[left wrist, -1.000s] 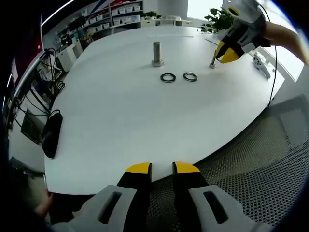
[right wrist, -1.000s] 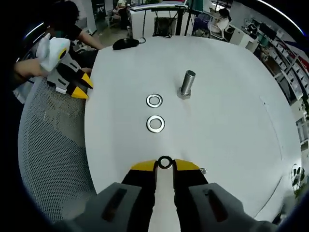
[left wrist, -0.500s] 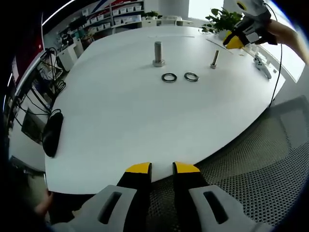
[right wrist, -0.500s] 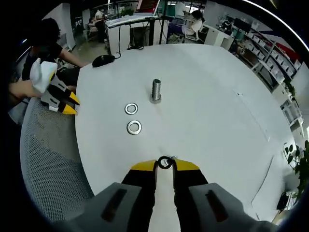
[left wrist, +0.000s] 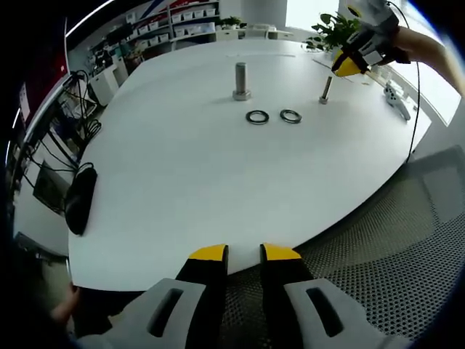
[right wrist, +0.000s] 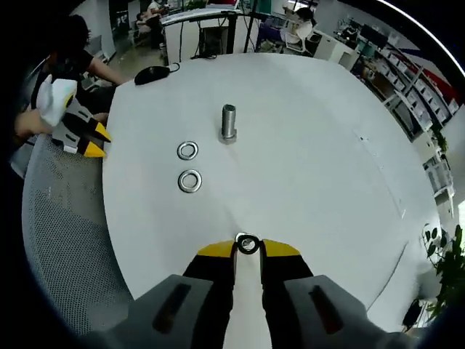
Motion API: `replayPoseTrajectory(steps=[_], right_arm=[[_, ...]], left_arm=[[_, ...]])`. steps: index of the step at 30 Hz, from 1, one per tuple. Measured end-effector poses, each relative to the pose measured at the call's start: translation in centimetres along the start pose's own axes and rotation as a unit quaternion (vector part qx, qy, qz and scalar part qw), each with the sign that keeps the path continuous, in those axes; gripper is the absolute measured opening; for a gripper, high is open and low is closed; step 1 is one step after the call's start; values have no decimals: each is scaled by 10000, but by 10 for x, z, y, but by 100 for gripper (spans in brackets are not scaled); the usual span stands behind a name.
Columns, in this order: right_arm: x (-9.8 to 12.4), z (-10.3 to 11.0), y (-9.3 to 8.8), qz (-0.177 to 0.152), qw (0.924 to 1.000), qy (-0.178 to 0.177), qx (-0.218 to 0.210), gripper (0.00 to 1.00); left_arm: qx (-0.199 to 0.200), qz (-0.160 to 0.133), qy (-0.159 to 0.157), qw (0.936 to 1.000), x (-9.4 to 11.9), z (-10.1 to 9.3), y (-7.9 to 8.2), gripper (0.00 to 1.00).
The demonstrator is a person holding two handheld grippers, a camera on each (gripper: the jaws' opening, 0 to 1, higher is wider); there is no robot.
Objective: Place the washer onto the threaded stud by aligning its center hole with the stud, sliding it down to the base, and recovering from edge contact or off-axis alignment until the washer reaches the visible bottom stop.
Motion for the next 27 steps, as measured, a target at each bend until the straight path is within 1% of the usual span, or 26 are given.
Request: replayPoseTrajectory(steps=[2,7,11,17,21,27], right_arm=[[-1,-1,0,34,10000,3,57,15],[-5,-4,1,65,9999,98,42,15],[-9,-3,0,185,9996,195,114,15],[-12,-3,1,257,9992,238,194,14],[-14,-4,4,268,9991,256,181,14],[-16,-3,5,380,9983,295,326,14]], left_arm=[[-4,5,-2,10000,0,0,0,15],[-3,3,0,10000,0,0,0,15],[-15,13,-4,10000,-1,0,0,15],[40,-22,17,10000,0,1,-1,15],[8,-13,1,10000,0,0,-1,15],[3,-5,-4,10000,0,0,0,15]])
Point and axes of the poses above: the point that each gripper's makers call its tool centre point, and the gripper's own axes: x roughly backward along the fingers, z roughly to its left, y roughly out of its top, the point moved 7 cm from there along x, roughly backward along the fingers, and after that the axes turned 1 degree about -z, right-handed, at the moved point
